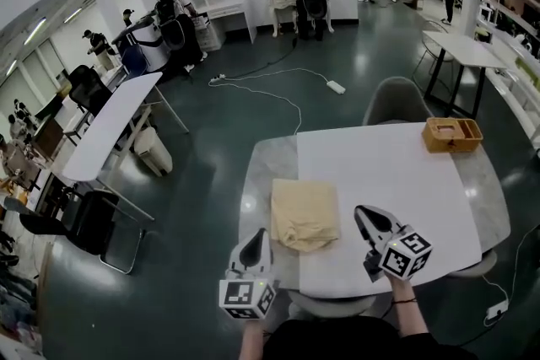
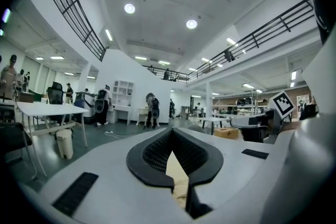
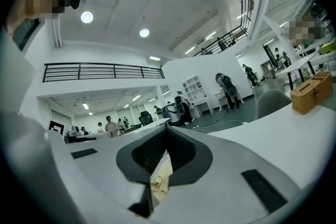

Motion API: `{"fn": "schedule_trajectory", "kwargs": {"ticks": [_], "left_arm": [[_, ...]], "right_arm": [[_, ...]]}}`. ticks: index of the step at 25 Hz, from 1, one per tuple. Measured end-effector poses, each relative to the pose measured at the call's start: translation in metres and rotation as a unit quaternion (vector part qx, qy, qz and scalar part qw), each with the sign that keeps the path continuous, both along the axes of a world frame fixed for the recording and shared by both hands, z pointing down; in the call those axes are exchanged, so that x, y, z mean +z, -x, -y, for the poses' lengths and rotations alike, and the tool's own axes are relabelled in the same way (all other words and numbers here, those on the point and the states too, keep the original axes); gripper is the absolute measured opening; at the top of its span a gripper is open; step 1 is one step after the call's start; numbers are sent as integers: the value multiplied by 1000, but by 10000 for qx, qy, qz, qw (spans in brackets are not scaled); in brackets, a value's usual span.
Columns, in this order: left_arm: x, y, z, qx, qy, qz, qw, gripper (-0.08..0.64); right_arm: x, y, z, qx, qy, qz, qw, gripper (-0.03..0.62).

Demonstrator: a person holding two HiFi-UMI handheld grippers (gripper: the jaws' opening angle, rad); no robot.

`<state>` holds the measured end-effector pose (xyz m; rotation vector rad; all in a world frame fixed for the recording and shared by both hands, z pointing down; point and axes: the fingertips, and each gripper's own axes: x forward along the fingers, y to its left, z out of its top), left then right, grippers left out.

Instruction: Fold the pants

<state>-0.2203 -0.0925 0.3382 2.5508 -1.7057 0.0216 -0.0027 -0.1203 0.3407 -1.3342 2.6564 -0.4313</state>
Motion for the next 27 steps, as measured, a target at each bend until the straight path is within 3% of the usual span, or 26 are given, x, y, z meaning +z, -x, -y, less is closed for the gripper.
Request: {"fn": "schedule_trajectory", "kwargs": {"ticks": [27], "left_arm": [[-11, 15, -25, -379, -205, 54, 9991, 14]], "right_arm": [[-9, -17, -21, 226, -322, -280, 9988, 14]]}}
